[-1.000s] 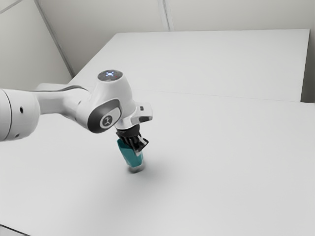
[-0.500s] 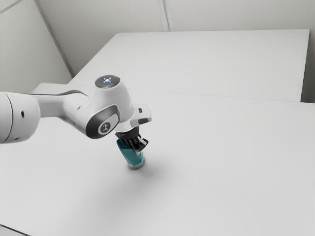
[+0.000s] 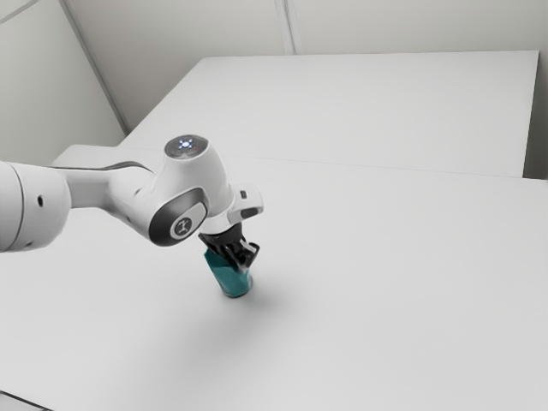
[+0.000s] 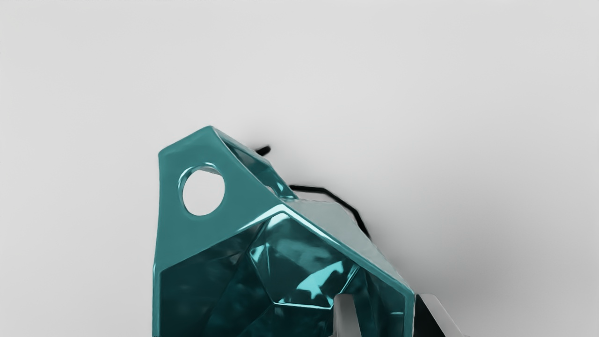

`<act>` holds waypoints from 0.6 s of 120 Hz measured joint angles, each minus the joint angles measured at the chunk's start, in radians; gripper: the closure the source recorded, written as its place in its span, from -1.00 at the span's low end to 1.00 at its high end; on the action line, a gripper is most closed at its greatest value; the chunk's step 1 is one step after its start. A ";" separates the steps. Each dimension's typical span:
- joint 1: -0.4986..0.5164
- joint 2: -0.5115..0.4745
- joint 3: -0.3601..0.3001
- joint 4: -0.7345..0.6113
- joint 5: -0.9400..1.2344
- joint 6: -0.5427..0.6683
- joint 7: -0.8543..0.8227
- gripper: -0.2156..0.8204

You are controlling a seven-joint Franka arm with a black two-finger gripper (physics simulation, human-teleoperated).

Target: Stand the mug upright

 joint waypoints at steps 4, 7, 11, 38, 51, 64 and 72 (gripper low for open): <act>0.000 -0.006 0.000 0.000 0.000 0.001 -0.002 0.48; 0.000 -0.012 -0.001 0.001 -0.001 0.001 -0.003 0.43; 0.000 -0.019 -0.001 0.002 -0.002 0.001 -0.005 0.36; -0.005 -0.047 -0.006 0.037 -0.018 -0.025 -0.010 -0.16; -0.001 -0.038 -0.006 0.117 -0.047 -0.108 -0.011 -0.31; 0.039 -0.031 -0.040 0.177 -0.061 -0.194 -0.012 -0.40; 0.050 -0.027 -0.050 0.215 -0.066 -0.246 -0.012 -0.44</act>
